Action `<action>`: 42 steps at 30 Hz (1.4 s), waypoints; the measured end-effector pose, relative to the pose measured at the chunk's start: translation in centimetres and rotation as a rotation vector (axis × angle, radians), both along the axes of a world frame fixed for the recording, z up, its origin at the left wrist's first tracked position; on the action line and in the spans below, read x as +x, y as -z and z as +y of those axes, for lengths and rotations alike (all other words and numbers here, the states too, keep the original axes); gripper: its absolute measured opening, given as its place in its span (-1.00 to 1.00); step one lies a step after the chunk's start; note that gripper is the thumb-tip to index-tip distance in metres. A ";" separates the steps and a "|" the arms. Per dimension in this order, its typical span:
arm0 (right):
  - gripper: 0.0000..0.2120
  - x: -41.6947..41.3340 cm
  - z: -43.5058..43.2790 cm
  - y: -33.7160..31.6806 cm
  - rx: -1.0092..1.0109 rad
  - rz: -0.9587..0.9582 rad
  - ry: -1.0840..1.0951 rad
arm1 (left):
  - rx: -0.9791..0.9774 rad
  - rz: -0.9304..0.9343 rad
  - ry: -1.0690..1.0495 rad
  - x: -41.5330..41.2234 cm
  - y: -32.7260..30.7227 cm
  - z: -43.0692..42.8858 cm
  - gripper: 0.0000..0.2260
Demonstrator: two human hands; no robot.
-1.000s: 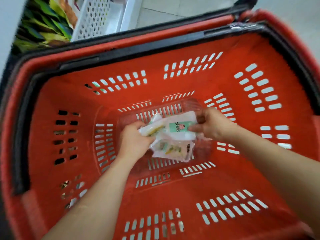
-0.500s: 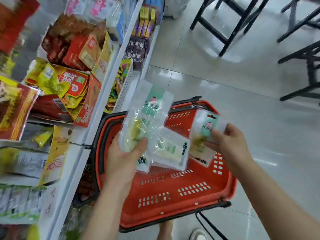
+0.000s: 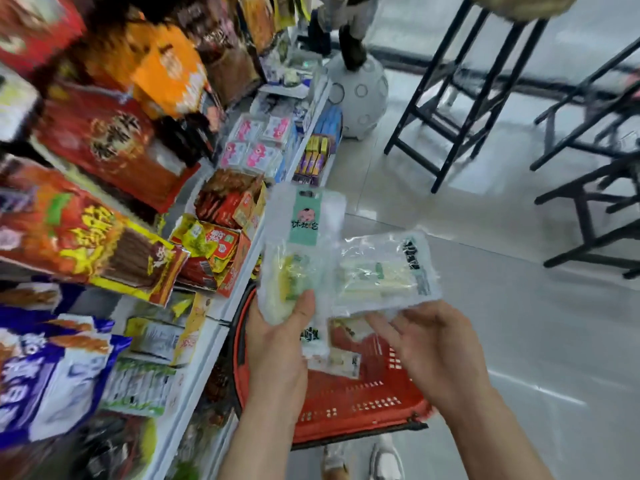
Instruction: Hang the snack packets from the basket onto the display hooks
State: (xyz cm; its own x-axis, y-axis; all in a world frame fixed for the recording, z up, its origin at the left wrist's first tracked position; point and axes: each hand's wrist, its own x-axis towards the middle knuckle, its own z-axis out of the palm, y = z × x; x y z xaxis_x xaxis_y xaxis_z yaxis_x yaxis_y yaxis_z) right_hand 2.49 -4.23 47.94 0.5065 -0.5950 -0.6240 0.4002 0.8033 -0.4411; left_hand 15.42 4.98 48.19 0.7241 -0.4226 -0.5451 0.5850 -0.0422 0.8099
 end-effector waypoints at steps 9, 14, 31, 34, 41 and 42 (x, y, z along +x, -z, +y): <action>-0.57 -4.2 -0.5 -18.4 -0.429 0.134 -0.178 | 0.067 -0.350 -0.024 -4.0 -15.5 4.2 -0.60; -0.47 -5.4 1.4 -25.3 -0.864 0.412 -0.181 | 0.018 -0.552 -0.065 -5.4 -24.0 8.2 -0.91; -0.64 -1.0 13.6 -38.0 -0.774 -0.036 -0.353 | 0.834 -1.797 0.008 -4.0 -42.0 27.6 -0.34; -0.50 1.2 17.5 -39.4 -0.840 -0.038 -0.278 | 0.839 -1.791 -0.113 -3.4 -44.3 31.4 -0.52; -0.65 5.5 25.5 -41.8 -0.897 -0.149 -0.123 | 0.936 -1.487 -0.080 -1.8 -46.2 39.1 -0.72; -0.74 6.1 26.4 -42.1 -0.911 -0.166 -0.128 | 0.918 -1.502 -0.073 -1.6 -46.5 39.9 -0.72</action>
